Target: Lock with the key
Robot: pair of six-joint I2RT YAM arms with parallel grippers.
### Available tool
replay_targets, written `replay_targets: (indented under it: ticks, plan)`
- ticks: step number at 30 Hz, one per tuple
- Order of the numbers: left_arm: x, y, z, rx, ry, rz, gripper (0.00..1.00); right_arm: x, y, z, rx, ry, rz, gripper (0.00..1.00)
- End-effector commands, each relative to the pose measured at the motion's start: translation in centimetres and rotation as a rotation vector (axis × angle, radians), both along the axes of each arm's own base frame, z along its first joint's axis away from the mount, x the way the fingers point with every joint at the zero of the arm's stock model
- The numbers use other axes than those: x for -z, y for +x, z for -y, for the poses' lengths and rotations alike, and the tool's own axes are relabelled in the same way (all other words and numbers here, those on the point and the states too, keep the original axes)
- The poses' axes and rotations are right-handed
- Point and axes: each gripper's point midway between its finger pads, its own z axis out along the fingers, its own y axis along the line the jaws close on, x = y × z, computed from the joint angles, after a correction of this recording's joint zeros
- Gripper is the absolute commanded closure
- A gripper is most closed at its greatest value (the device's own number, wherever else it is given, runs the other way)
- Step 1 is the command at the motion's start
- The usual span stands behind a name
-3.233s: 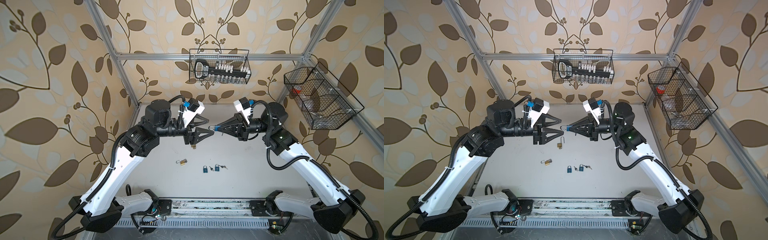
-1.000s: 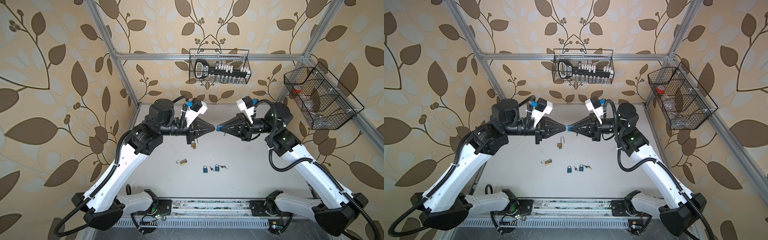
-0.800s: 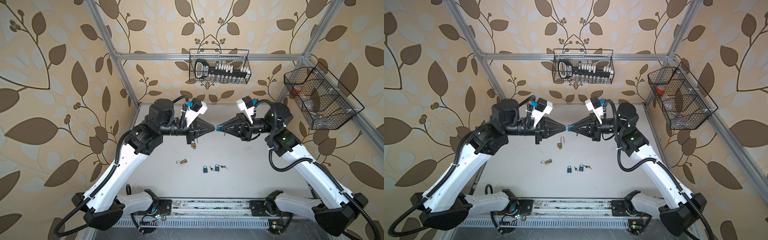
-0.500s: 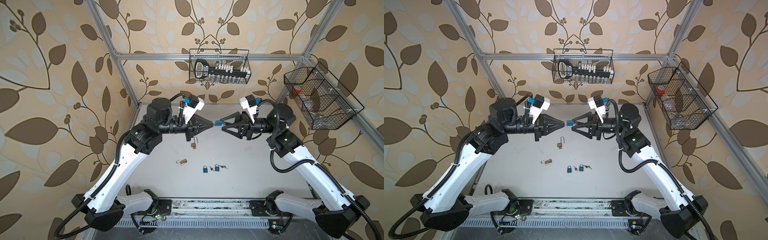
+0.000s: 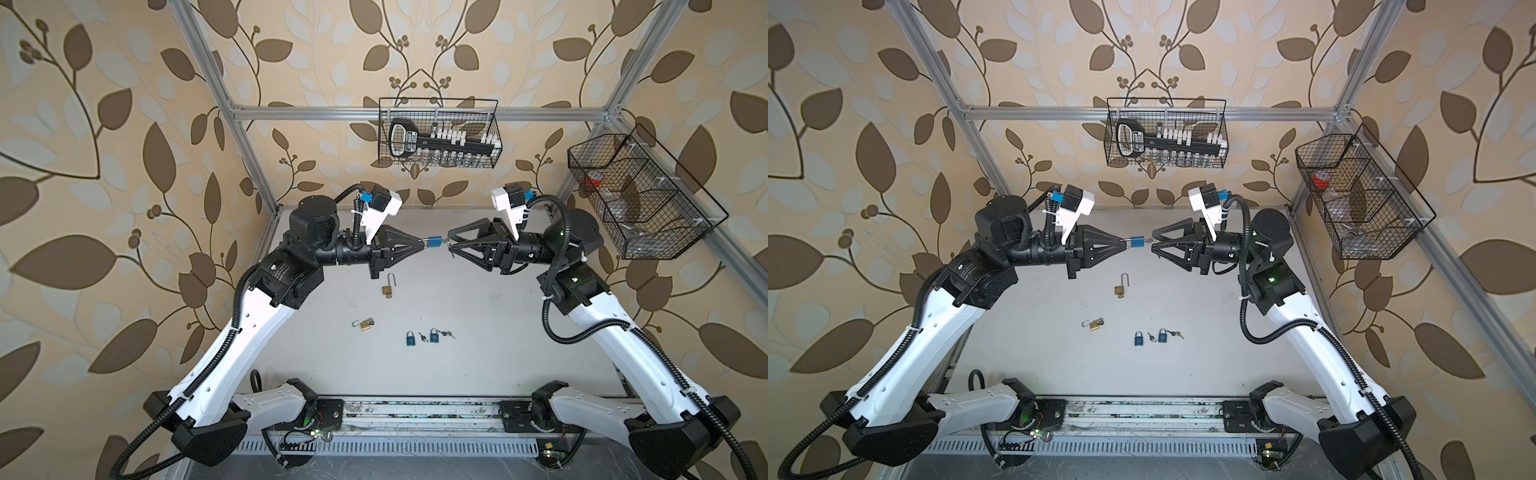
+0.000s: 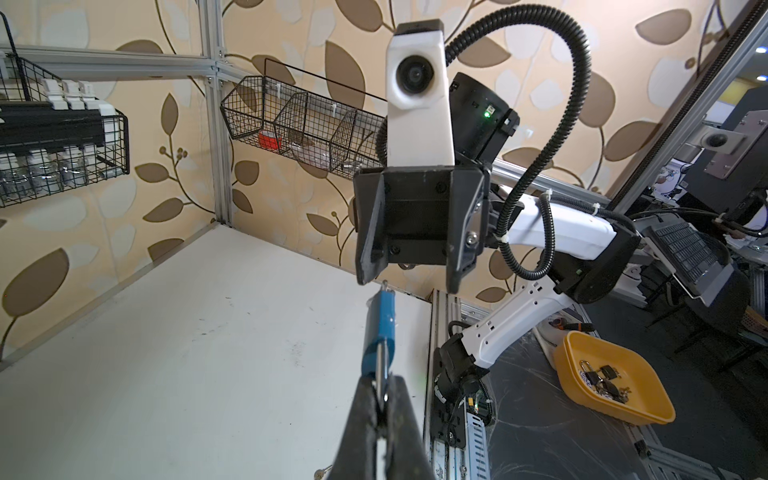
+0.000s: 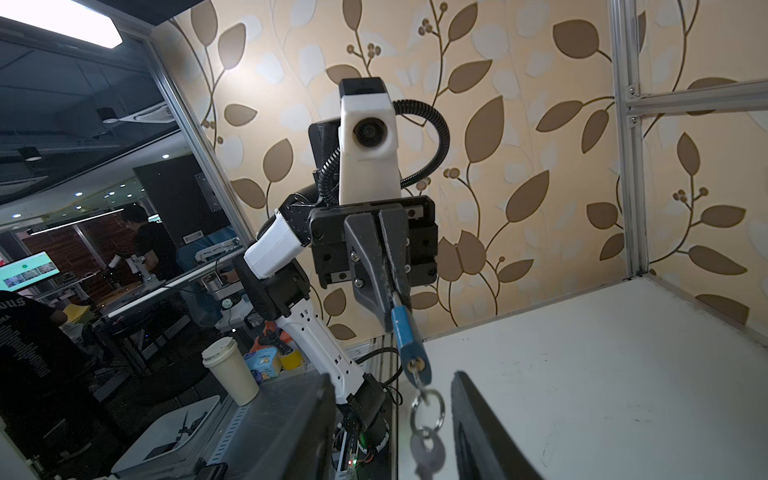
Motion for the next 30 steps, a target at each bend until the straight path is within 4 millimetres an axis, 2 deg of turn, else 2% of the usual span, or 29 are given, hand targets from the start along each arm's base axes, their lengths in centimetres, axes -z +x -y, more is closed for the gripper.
replay_targets:
  ticks: [1,5,12,18,22,24,27,30]
  plan:
    - [-1.89,-1.19,-0.35,0.037,-0.045,0.063,1.00,-0.65,-0.81,0.09,-0.031,-0.004,0.027,0.57]
    - [-1.90,-1.20,-0.26,0.043,-0.045,0.059,1.00,-0.75,-1.04,0.16,-0.036,-0.004,0.035,0.62]
    - [-1.81,-1.36,-0.17,0.059,-0.043,0.050,1.00,-0.89,-1.06,0.19,-0.034,-0.001,0.043,0.64]
    - [-1.70,-1.44,-0.13,0.066,-0.038,0.046,1.00,-0.88,-1.10,0.14,-0.042,-0.002,0.045,0.78]
    - [-1.63,-1.50,-0.04,0.074,-0.036,0.040,1.00,-0.87,-1.19,0.13,-0.044,-0.002,0.047,0.80]
    - [-1.58,-1.46,-0.03,0.076,-0.034,0.034,1.00,-0.71,-1.21,0.11,-0.047,-0.003,0.046,0.77]
    - [-1.53,-1.59,0.06,0.090,-0.035,0.025,1.00,-0.51,-1.23,0.10,-0.047,-0.004,0.060,0.55]
    - [-1.43,-1.68,0.16,0.103,-0.033,0.016,1.00,-0.59,-1.40,0.10,-0.048,-0.003,0.084,0.52]
